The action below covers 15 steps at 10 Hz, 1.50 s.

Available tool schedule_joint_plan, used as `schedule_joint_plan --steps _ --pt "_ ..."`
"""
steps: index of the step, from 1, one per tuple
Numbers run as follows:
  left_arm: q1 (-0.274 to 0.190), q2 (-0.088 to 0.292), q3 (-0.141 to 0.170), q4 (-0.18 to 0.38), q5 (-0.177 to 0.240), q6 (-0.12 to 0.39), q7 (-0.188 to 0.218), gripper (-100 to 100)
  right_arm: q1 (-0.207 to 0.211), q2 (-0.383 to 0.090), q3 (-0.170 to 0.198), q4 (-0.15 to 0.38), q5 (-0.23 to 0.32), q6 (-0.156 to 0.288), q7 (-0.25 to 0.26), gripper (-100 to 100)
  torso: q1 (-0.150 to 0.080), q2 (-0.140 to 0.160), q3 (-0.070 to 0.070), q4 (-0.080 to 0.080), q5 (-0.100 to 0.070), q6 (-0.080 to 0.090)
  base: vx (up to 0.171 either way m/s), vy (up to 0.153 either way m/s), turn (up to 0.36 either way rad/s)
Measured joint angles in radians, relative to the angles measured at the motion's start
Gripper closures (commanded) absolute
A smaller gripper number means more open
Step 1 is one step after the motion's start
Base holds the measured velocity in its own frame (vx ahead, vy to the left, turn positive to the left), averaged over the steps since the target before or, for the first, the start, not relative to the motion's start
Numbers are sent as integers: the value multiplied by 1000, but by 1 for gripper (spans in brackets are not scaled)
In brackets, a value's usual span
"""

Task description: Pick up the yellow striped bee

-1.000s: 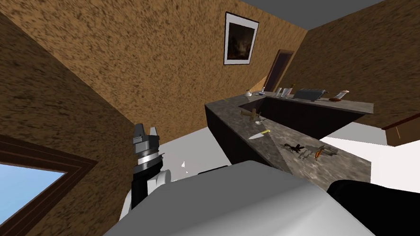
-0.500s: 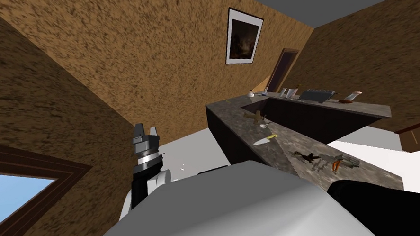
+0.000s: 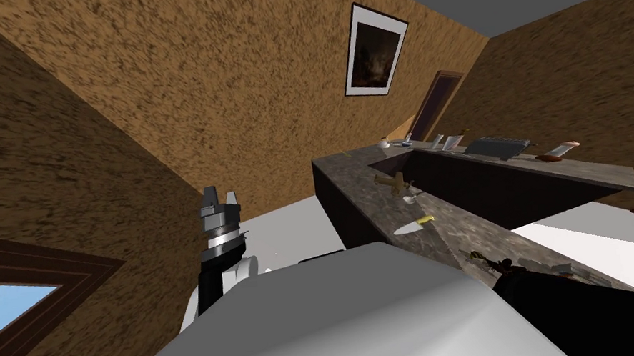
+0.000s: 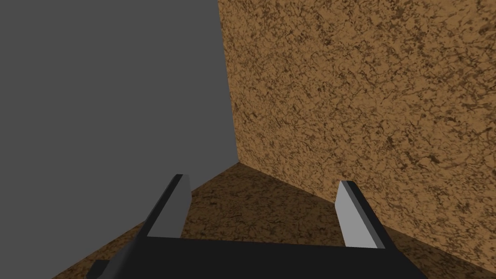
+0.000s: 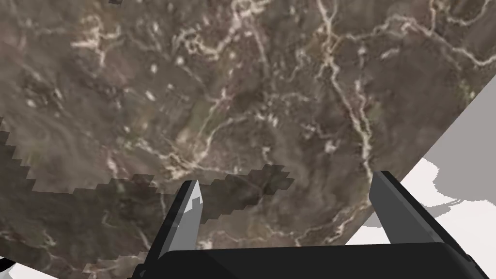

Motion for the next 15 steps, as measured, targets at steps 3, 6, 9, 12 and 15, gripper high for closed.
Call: schedule_joint_plan --steps 3,6,9,12,15 --pt "0 0 0 0 0 0 0 0 -16 -23 6 13 -79 68 0 -100 -1 -2 -1 0 0 0 199 -72 65" --pt "0 0 0 0 0 0 0 0 -48 -37 23 38 -115 111 0 0 -3 3 2 1 -1 -3 87 -72 17" --pt "0 0 0 0 0 0 0 0 -88 0 34 52 -80 103 8 -100 1 10 6 3 0 -2 8 -20 -16" --pt "0 0 0 0 0 0 0 0 -103 15 38 55 -64 96 10 100 2 11 7 3 1 -2 0 0 0" --pt "0 0 0 0 0 0 0 0 -103 15 38 55 -64 95 11 100 2 10 7 4 0 -2 0 0 0"
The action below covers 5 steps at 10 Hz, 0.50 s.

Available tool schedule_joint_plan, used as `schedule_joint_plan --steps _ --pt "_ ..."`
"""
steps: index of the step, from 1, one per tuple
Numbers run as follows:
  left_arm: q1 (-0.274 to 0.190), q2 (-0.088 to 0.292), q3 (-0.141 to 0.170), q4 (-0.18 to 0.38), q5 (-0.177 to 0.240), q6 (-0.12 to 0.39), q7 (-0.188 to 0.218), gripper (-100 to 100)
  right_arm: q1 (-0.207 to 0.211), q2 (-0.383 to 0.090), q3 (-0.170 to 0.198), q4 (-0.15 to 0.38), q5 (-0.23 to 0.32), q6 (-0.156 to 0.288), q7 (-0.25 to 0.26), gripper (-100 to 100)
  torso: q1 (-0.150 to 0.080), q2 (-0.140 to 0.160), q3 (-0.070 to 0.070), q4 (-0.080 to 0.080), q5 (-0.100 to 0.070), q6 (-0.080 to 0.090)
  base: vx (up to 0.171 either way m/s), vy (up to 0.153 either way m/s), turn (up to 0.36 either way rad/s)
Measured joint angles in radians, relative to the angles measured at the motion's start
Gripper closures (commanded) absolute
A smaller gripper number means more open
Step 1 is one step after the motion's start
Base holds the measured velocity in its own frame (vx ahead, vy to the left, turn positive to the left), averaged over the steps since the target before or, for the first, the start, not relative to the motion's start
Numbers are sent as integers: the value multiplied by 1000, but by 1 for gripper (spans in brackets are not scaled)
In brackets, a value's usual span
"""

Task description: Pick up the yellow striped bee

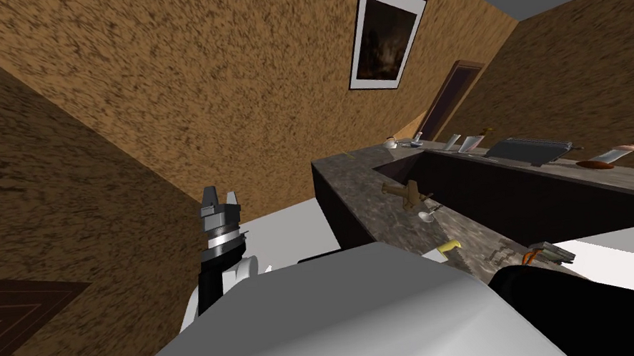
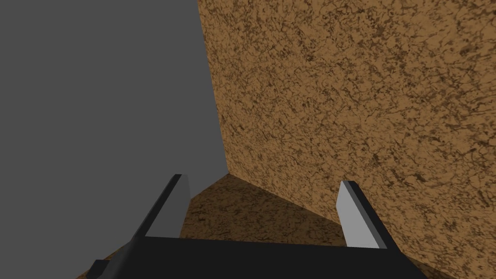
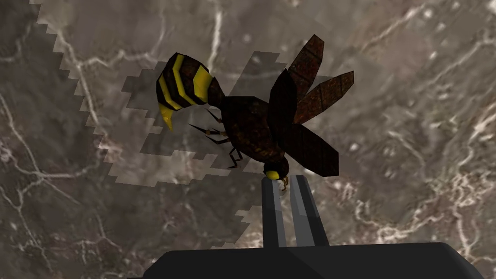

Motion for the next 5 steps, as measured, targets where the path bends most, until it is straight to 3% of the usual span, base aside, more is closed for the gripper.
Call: schedule_joint_plan --steps 1,2,4,5 --pt "0 0 0 0 0 0 0 0 0 0 0 0 0 0 0 0 0 0 0 0 0 0 0 0 0" --pt "0 0 0 0 0 0 0 0 0 0 0 0 0 0 0 100 0 0 0 0 0 0 -5 10 6" --pt "0 0 0 0 0 0 0 0 36 -34 -10 -12 -33 9 -7 100 1 0 0 0 1 0 -8 11 14" --pt "0 0 0 0 0 0 0 0 37 -36 -11 -10 -36 11 -7 0 1 0 0 0 0 0 0 0 0"
